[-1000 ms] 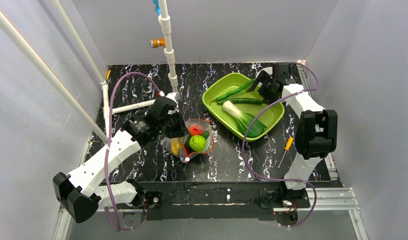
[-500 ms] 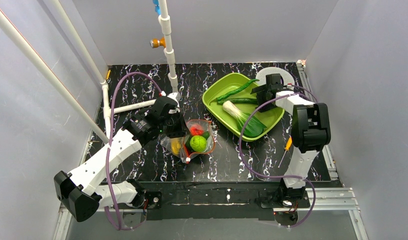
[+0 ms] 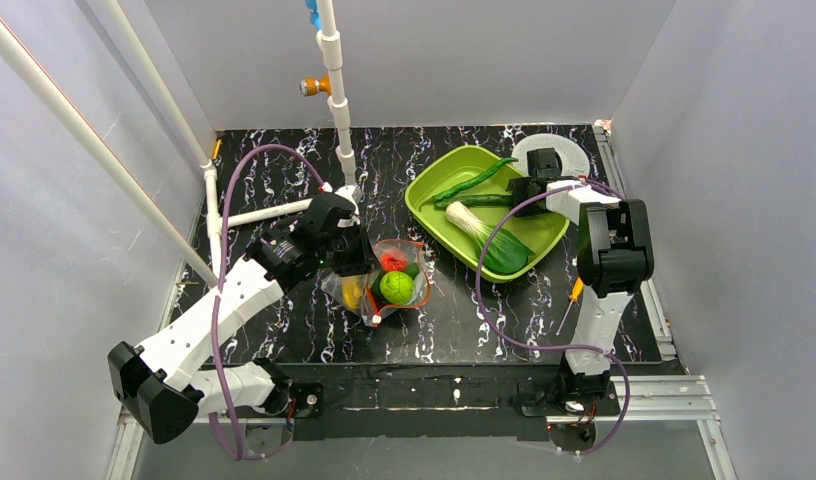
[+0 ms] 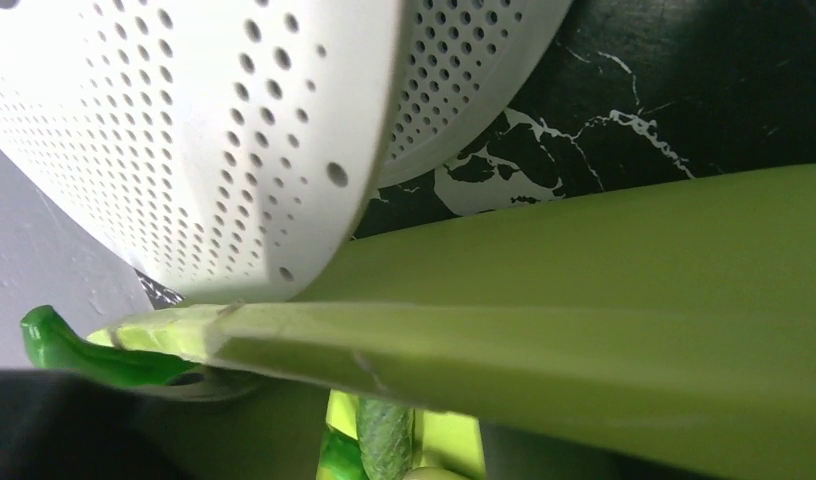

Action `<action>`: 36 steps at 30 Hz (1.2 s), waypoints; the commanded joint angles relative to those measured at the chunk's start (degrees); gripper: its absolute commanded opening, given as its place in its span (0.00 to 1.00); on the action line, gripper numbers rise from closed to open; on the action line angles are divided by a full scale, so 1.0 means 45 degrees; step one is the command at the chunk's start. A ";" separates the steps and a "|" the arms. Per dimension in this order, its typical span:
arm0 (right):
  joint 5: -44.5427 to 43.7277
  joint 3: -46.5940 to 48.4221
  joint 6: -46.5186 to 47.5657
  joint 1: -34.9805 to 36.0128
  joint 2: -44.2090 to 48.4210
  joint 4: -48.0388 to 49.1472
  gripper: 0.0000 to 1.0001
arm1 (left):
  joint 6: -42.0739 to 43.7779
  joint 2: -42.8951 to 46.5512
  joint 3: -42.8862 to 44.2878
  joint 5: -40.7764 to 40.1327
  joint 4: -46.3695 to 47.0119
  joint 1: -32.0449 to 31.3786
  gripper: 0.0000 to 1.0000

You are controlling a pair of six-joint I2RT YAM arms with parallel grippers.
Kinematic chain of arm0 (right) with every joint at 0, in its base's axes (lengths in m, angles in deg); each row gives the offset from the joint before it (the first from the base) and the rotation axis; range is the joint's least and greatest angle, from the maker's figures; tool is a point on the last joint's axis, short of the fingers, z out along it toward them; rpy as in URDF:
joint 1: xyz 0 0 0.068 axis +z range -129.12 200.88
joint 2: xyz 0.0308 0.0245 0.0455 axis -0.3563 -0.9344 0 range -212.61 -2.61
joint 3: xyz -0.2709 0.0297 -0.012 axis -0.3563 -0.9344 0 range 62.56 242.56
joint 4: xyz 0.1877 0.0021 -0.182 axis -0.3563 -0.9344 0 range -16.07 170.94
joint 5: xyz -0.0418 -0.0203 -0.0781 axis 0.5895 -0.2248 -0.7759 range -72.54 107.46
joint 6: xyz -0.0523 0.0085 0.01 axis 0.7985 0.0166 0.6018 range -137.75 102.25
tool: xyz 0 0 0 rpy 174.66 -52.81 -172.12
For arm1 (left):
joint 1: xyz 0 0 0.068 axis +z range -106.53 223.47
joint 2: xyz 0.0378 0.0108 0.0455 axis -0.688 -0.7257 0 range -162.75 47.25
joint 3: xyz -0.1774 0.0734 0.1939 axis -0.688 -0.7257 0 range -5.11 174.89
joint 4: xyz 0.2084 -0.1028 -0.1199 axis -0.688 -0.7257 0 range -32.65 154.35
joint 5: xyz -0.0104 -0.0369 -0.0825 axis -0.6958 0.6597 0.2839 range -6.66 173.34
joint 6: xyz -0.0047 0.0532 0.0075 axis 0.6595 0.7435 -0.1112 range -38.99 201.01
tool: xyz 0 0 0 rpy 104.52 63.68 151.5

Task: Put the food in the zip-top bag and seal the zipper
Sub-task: Pick up the fake vegetable from the bin, then place the fake vegetable in the zipper food storage bag.

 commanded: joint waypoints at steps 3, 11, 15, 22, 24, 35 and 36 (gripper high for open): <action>-0.0748 -0.1049 0.0232 -0.0086 0.0459 0.1484 0.20 | 0.0000 0.0299 0.0448 0.0044 -0.0170 0.0060 0.00; -0.0794 -0.1900 0.2973 -0.0139 0.3382 0.3627 0.01 | -0.0031 0.0281 0.0577 0.0071 -0.0108 0.0065 0.00; -0.0499 -0.2485 0.5404 -0.0168 0.4843 0.5087 0.01 | -0.0122 0.0408 0.0473 -0.0082 -0.0071 0.0061 0.00; 0.1404 -0.2986 1.0226 -0.0089 0.7184 0.6289 0.01 | -0.0543 0.0464 0.0280 -0.0030 0.0146 0.0072 0.00; 0.2758 -0.3033 1.1060 -0.0041 0.7931 0.5965 0.01 | -0.0677 0.0433 0.0261 0.0062 0.0257 0.0086 0.00; 0.9550 -0.5941 1.0392 0.0755 1.3392 0.7666 0.01 | -0.1282 0.0397 0.0096 0.0291 0.0587 0.0144 0.00; 0.9913 -0.6119 1.0271 0.0768 1.3792 0.7963 0.01 | -0.1295 0.0376 0.0103 0.0306 0.0595 0.0140 0.00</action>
